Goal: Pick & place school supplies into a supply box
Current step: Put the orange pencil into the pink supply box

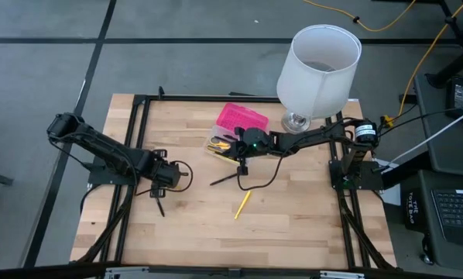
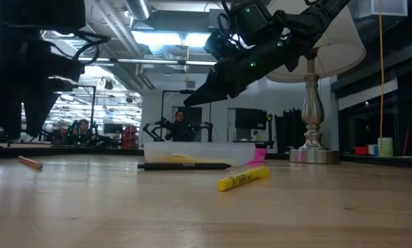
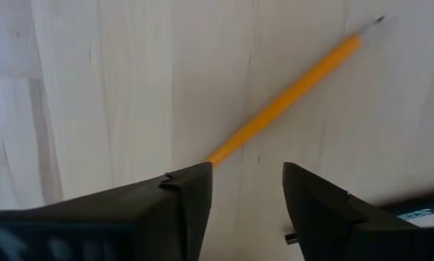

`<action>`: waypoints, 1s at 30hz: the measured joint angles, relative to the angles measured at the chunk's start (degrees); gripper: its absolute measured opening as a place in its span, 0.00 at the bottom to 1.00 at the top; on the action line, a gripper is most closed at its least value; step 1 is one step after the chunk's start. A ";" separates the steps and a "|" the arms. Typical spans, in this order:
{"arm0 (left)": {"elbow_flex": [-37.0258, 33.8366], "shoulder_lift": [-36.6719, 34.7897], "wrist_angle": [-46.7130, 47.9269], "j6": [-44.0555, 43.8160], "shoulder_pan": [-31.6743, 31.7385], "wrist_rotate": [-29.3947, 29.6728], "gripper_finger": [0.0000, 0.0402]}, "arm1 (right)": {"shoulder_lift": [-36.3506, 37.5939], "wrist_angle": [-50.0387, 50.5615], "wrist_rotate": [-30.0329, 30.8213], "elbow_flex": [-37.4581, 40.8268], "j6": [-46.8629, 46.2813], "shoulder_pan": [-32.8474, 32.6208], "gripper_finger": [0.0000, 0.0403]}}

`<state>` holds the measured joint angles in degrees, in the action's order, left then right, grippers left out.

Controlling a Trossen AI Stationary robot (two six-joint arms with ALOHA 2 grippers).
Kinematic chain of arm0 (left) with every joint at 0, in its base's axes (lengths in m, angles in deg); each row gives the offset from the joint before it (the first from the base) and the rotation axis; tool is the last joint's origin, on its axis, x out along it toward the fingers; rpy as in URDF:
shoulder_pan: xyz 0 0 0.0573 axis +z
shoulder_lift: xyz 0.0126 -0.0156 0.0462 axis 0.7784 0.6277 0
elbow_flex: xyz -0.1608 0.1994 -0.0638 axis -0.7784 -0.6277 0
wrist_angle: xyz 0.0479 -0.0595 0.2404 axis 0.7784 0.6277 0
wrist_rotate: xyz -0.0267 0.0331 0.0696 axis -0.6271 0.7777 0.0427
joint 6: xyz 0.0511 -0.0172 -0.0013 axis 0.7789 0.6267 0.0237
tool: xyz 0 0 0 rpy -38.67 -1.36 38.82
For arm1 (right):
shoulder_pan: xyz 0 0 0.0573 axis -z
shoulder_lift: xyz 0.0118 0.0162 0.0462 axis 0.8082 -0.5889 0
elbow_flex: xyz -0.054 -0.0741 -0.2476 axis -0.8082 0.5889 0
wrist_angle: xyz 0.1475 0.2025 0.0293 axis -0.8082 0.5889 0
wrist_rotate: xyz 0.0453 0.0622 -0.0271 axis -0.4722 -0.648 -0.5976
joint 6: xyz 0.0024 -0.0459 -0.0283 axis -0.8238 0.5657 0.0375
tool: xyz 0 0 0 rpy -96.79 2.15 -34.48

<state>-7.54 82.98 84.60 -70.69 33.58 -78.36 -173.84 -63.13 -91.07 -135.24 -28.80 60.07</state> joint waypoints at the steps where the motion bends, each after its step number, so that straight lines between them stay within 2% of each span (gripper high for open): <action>1: -0.33 0.00 0.02 0.02 -0.07 0.26 0.40 | 0.00 0.00 0.00 0.00 -0.02 0.00 0.02; 13: -2.11 0.81 -3.26 -0.13 0.03 2.12 0.40 | 0.00 0.00 0.00 -0.02 -0.07 0.00 0.07; 25: -2.15 9.04 -3.61 -0.04 0.00 2.12 0.40 | 0.00 -0.02 -0.92 -0.02 -0.08 0.00 0.02; 30: -1.95 11.89 -3.63 0.04 0.00 2.12 0.40 | 0.00 0.00 -0.92 -0.02 -0.07 0.00 0.04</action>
<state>-9.49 94.86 80.97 -70.65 33.58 -76.24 -173.84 -63.13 -91.99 -135.26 -28.87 60.07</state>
